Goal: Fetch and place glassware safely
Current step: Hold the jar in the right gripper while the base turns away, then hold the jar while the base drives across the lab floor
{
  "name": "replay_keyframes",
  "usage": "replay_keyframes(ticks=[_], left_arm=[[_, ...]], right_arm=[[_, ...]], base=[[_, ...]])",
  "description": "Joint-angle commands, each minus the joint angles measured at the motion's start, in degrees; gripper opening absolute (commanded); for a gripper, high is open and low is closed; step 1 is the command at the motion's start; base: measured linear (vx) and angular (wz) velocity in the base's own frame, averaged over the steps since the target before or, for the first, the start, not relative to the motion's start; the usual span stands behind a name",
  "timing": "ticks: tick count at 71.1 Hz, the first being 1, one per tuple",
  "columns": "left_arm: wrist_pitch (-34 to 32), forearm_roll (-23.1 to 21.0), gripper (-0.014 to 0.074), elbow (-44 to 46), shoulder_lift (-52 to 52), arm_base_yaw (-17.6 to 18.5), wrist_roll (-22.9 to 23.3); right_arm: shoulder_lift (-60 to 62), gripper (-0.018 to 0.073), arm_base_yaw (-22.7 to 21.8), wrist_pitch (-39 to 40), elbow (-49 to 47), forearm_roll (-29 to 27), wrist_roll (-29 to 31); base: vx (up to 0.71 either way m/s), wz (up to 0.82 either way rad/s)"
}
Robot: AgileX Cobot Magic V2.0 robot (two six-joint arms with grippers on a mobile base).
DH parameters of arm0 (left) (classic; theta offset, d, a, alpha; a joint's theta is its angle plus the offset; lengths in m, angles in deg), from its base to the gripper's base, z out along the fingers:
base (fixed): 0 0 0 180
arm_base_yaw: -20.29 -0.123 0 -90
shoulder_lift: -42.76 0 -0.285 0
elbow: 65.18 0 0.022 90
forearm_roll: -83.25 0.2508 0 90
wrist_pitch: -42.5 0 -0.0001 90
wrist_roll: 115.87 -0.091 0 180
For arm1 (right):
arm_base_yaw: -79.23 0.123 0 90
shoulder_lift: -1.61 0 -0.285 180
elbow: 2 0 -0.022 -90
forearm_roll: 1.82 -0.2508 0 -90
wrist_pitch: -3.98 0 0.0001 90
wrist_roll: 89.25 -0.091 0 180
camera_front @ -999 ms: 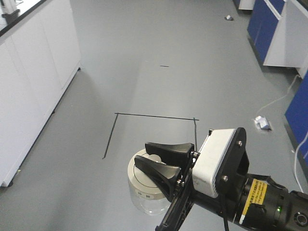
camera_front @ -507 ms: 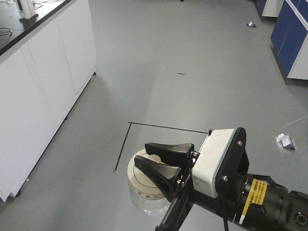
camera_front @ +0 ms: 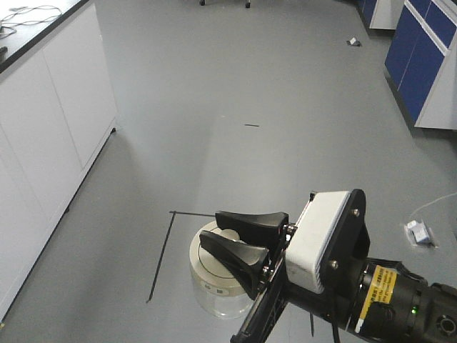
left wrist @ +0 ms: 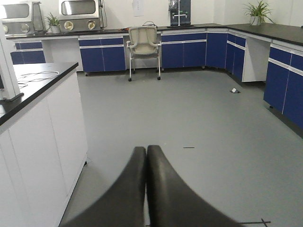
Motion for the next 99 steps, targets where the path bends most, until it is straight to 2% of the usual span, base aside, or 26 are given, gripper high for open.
replay_keyframes(ticks=[1, 62, 99], left_arm=[[-4.1, -0.4, -0.0007, 1.5, -0.1, -0.2, 0.5], [-4.1, -0.4, -0.0007, 1.5, -0.1, -0.2, 0.5], [-4.1, -0.4, -0.0007, 1.5, -0.1, -0.2, 0.5]], right_arm=[[1.4, -0.0004, 0.1, 5.7, -1.6, -0.7, 0.2], [1.4, -0.0004, 0.1, 5.7, -1.6, -0.6, 0.2], [1.4, -0.0004, 0.1, 5.7, -1.6, -0.6, 0.2]], base=[[0.36, -0.03], [0.41, 0.02], [0.44, -0.2]])
